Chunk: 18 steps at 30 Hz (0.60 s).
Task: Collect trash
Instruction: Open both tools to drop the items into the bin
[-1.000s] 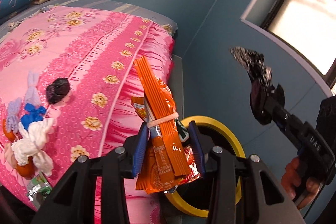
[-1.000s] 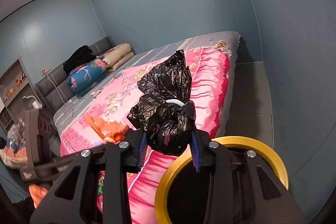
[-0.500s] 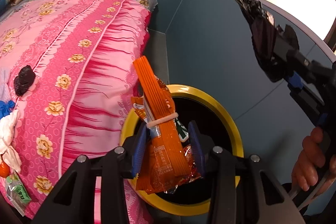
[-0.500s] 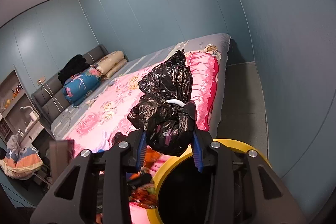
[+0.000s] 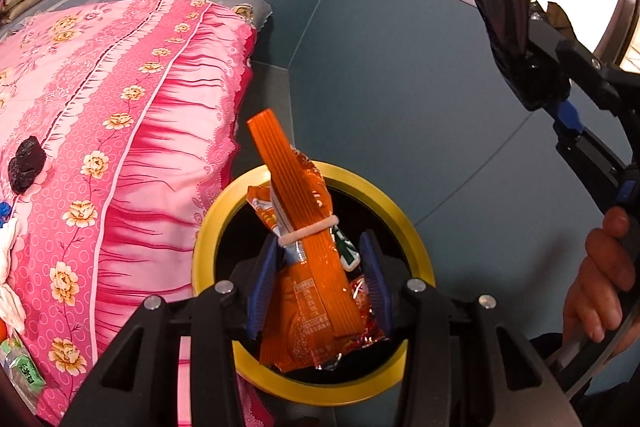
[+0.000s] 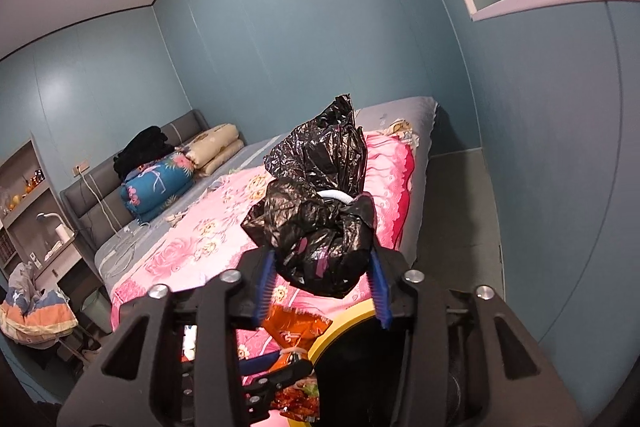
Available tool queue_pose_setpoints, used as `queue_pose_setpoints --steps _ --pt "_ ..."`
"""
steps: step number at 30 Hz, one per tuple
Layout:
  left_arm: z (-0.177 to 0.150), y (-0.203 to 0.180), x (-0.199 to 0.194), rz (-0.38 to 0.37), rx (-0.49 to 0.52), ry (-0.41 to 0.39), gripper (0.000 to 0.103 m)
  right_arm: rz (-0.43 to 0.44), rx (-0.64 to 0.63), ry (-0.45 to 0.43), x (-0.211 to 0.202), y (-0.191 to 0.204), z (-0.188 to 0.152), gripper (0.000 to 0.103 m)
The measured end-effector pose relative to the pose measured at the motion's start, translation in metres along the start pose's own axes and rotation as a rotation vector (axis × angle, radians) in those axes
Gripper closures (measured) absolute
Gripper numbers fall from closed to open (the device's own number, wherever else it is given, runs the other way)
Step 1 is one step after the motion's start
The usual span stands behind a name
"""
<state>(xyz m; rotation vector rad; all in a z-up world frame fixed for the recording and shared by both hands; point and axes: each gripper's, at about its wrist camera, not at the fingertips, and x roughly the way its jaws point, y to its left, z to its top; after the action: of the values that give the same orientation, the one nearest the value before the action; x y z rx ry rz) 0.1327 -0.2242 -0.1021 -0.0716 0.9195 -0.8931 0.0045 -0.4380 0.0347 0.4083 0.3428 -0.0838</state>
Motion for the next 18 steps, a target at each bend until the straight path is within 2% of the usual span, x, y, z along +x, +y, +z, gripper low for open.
queue_pose_setpoints --steps 1,3,4,9,12,18 --pt "-0.001 -0.001 -0.002 -0.002 0.006 -0.007 0.05 -0.01 0.008 -0.01 -0.002 -0.001 0.0 0.054" --pt "-0.002 -0.003 -0.007 0.005 0.015 -0.029 0.042 -0.017 0.022 -0.02 -0.003 -0.003 0.001 0.046" --pt "-0.002 -0.005 -0.009 0.002 0.019 -0.032 0.039 -0.019 0.026 -0.022 -0.003 -0.003 0.002 0.046" --pt "-0.003 -0.008 -0.019 0.018 0.045 -0.053 0.029 -0.018 0.032 -0.047 -0.008 -0.003 0.005 0.044" --pt "-0.002 -0.007 -0.031 0.038 0.057 -0.075 0.027 -0.008 0.024 -0.06 -0.011 -0.001 0.005 0.043" --pt "0.003 0.005 -0.058 0.129 0.077 -0.15 0.019 0.031 0.005 -0.076 -0.011 0.006 0.009 0.039"
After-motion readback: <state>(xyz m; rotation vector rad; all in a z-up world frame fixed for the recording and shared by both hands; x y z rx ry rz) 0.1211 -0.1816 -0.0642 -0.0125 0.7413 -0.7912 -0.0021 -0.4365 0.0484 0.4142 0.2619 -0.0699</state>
